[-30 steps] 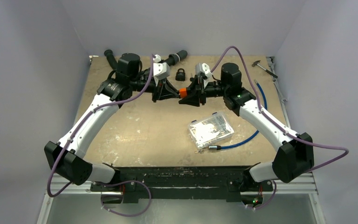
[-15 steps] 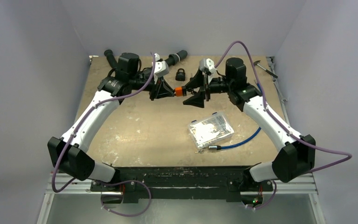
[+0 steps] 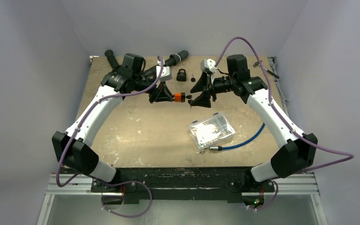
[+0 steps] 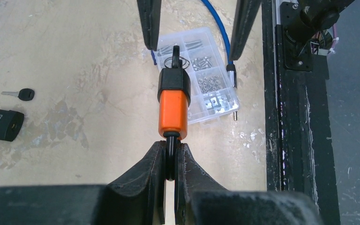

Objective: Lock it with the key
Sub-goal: Lock the lock.

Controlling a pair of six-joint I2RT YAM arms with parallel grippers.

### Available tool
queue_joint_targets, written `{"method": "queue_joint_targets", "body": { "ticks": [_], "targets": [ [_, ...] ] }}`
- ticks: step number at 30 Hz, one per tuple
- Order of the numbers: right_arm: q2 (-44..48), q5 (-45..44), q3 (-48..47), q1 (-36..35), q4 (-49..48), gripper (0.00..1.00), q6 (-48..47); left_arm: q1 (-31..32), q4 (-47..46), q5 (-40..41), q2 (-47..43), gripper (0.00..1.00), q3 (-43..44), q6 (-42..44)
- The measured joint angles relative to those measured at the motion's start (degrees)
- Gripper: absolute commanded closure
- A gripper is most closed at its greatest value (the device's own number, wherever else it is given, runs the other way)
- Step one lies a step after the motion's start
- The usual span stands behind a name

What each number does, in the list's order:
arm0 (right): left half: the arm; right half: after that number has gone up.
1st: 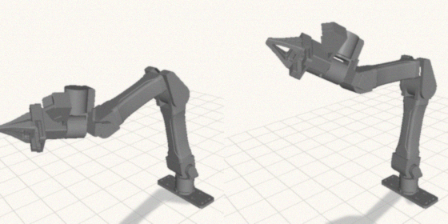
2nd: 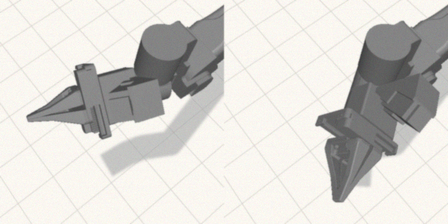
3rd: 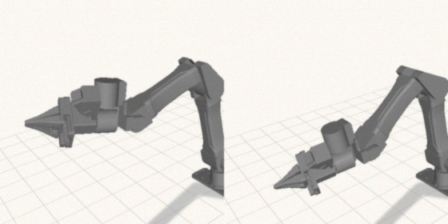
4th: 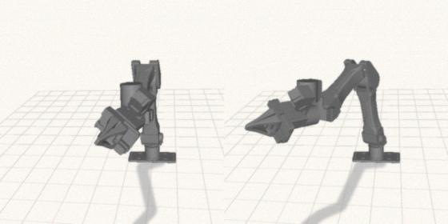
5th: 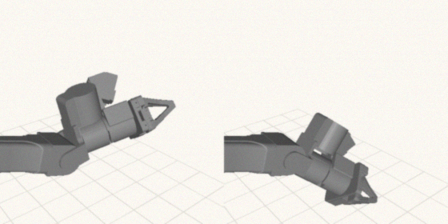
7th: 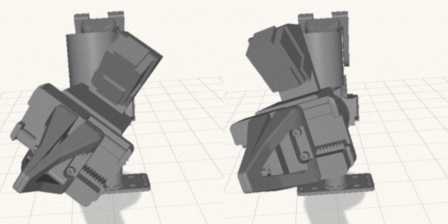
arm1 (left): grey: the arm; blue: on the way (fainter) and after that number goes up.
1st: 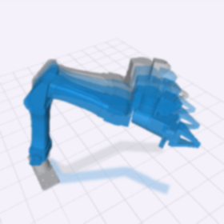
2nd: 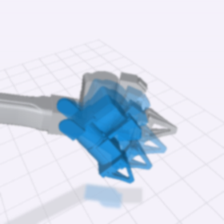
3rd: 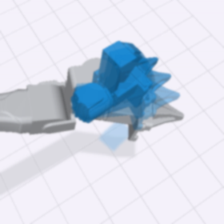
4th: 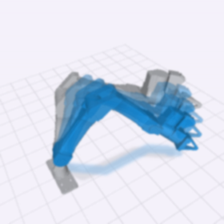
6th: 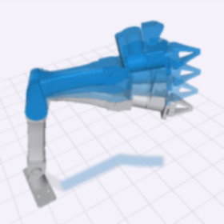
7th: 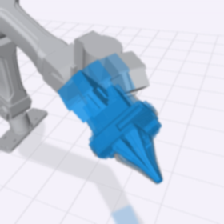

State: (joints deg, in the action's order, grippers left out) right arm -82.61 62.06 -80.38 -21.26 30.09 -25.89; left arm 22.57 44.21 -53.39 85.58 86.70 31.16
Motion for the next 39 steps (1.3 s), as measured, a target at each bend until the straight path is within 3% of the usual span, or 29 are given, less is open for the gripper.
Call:
{"method": "queue_joint_targets", "body": {
  "ticks": [4,9,15,19,22,24,26,29,32,39],
  "targets": [
    [-2.2,-1.1,-1.7,-0.5,2.7,0.39,-1.8,0.0,0.5,-0.3,0.5,1.00,0.5,0.2],
    [-2.9,-2.4,-1.7,-1.6,3.7,0.31,-2.7,0.1,0.5,-0.4,0.7,1.00,0.9,0.6],
    [-3.6,-3.2,-2.1,-4.0,3.6,0.35,-2.8,1.0,0.5,-0.4,0.7,1.00,1.0,0.5],
    [-4.0,-3.9,-2.2,-5.2,3.0,0.50,-3.2,1.5,0.4,-0.4,0.8,1.00,1.5,0.3],
    [-4.4,-4.3,-2.2,-5.7,2.2,0.68,-3.9,1.6,0.7,-0.6,0.8,1.00,1.9,-0.5],
    [-4.5,-4.5,-2.2,-5.6,1.6,0.86,-4.0,1.6,0.8,-1.0,0.8,1.00,1.9,-0.9],
    [-4.5,-4.6,-2.2,-5.6,1.6,1.00,-3.7,1.6,0.8,-1.2,0.8,0.87,1.9,-1.6],
    [-4.5,-4.6,-2.2,-5.4,0.9,1.00,-3.5,1.6,-0.5,-0.7,0.8,0.46,1.9,-4.2],
    [-3.8,-5.4,-0.6,-5.3,-4.4,1.00,0.5,0.9,-7.7,1.1,0.5,0.16,1.0,-12.9],
    [-1.4,-12.1,7.8,-3.8,-25.7,1.00,16.2,-2.8,-27.8,4.5,-1.4,0.05,-4.1,-36.9]
  ]
}}
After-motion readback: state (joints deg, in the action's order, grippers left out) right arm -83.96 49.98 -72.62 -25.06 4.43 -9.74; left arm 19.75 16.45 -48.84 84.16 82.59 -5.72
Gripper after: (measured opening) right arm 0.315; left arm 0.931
